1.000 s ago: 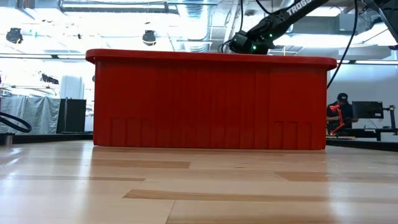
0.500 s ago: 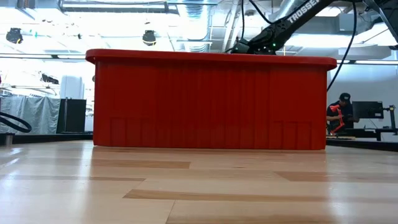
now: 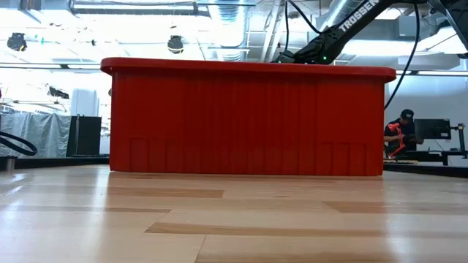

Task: Pick and place slides into bin
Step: Put the black slide into the red container

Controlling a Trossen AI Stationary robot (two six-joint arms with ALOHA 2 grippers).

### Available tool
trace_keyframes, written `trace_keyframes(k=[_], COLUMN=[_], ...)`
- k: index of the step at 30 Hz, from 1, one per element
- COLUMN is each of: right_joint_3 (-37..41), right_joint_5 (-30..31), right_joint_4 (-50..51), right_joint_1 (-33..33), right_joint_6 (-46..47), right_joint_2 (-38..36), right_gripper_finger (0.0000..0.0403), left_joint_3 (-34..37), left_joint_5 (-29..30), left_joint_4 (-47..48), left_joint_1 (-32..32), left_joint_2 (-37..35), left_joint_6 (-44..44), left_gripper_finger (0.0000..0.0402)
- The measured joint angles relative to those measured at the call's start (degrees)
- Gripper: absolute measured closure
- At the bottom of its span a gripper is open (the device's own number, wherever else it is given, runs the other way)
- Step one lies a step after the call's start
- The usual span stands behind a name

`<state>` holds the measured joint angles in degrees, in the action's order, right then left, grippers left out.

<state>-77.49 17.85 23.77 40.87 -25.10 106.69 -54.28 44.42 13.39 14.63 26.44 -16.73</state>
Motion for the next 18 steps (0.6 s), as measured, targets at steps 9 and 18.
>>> trace_keyframes(k=[9,18], right_joint_3=[0.00,0.00], right_joint_5=[-0.49,-1.32], right_joint_4=[-2.87,-2.84], right_joint_1=[-0.27,-0.27], right_joint_6=[0.01,-0.26], right_joint_2=[0.00,0.00], right_gripper_finger=[0.0403,0.0403], left_joint_3=[0.00,0.00], left_joint_5=[0.00,0.00], left_joint_4=[-0.55,-0.52], left_joint_1=[0.00,0.00], left_joint_2=[0.00,0.00], left_joint_6=[0.00,0.00], left_gripper_finger=[0.0255,0.0255])
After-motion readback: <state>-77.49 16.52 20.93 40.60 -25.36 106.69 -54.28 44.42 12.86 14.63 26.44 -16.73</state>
